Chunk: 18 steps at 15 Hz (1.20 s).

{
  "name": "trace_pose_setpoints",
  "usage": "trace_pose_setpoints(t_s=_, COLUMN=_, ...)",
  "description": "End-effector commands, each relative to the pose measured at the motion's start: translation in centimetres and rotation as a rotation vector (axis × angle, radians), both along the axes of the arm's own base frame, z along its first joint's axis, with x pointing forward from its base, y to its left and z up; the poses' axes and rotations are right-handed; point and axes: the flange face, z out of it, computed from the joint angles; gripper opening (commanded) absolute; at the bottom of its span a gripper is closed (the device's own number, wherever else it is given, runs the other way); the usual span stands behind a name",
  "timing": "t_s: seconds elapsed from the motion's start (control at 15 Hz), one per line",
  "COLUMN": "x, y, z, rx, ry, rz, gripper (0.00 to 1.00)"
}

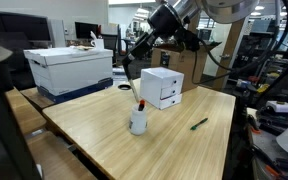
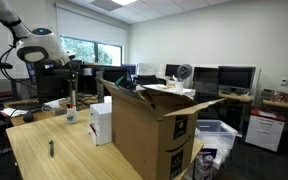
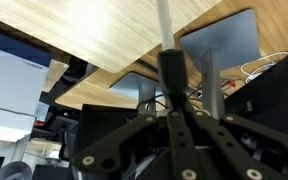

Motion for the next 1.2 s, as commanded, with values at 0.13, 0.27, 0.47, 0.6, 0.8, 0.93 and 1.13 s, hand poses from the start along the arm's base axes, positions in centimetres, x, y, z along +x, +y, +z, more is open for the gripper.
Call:
trace_pose_setpoints(t_s=0.13, x=-1.15, y=0.55, z=0.62, rx=0.014, ry=0.010, rz=0.003, gripper=0.05)
trace_pose_setpoints(t_s=0.27, x=-1.21, y=0.82, z=0.82, rx=0.024, ry=0.015, rz=0.005, gripper=0.05)
trace_pose_setpoints(t_s=0.47, x=-1.34, y=0.98, z=0.86, rx=0.028, ry=0.018, rz=0.007, gripper=0.05)
trace_pose_setpoints(t_s=0.6, x=-1.49, y=0.97, z=0.63, rx=0.029, ry=0.025, rz=0.006, gripper=0.05)
trace_pose_setpoints(t_s=0.8, x=-1.54, y=1.07, z=0.54, rx=0.038, ry=0.034, rz=0.011, gripper=0.05)
trace_pose_setpoints(t_s=0.93, x=-1.46, y=1.18, z=0.43, rx=0.041, ry=0.039, rz=0.014, gripper=0.05)
trace_pose_setpoints(t_s=1.13, x=-1.33, y=1.18, z=0.15, rx=0.044, ry=0.052, rz=0.015, gripper=0.05)
